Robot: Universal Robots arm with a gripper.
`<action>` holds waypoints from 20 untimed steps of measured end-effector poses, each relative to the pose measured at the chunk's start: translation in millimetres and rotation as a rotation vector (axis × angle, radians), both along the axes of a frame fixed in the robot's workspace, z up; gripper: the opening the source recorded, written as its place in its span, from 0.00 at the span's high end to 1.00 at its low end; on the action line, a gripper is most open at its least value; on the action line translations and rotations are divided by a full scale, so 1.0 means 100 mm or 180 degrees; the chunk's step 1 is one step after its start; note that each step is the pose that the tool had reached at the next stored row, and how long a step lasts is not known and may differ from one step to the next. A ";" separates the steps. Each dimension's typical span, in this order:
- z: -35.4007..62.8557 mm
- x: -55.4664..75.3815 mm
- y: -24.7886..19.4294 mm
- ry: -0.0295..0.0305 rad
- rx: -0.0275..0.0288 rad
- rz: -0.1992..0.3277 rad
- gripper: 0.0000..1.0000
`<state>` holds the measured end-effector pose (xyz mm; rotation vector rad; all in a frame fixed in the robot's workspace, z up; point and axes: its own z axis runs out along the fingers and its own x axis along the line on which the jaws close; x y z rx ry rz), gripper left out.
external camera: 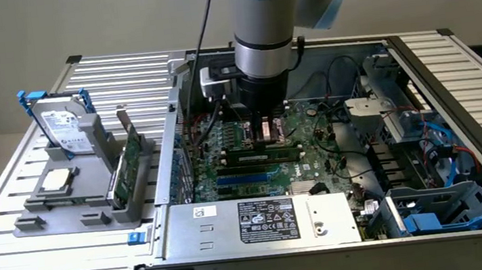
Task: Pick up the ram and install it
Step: 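Press down the ram until it locks into place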
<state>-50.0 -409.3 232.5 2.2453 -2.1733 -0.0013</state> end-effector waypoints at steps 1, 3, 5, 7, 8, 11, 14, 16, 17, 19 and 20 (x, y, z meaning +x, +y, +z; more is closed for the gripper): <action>-0.010 0.00 0.000 0.0001 0.0001 0.0000 0.89; -0.033 0.00 0.000 0.0002 0.0002 0.0000 0.89; -0.053 0.00 -0.002 0.0005 -0.0001 0.0000 0.89; -0.081 0.00 -0.001 0.0004 0.0002 0.0000 0.89; -0.093 0.00 -0.001 0.0005 0.0002 0.0000 0.89; -0.096 0.00 0.000 0.0008 0.0010 0.0000 0.89; -0.019 0.00 0.004 0.0006 0.0032 0.0000 0.89; 0.058 0.00 0.000 0.0009 0.0033 0.0000 0.89; 0.082 0.00 -0.001 0.0009 0.0035 0.0000 0.89; 0.107 0.01 -0.005 0.0009 0.0036 0.0000 0.89; 0.116 0.03 -0.009 0.0009 0.0037 0.0000 0.89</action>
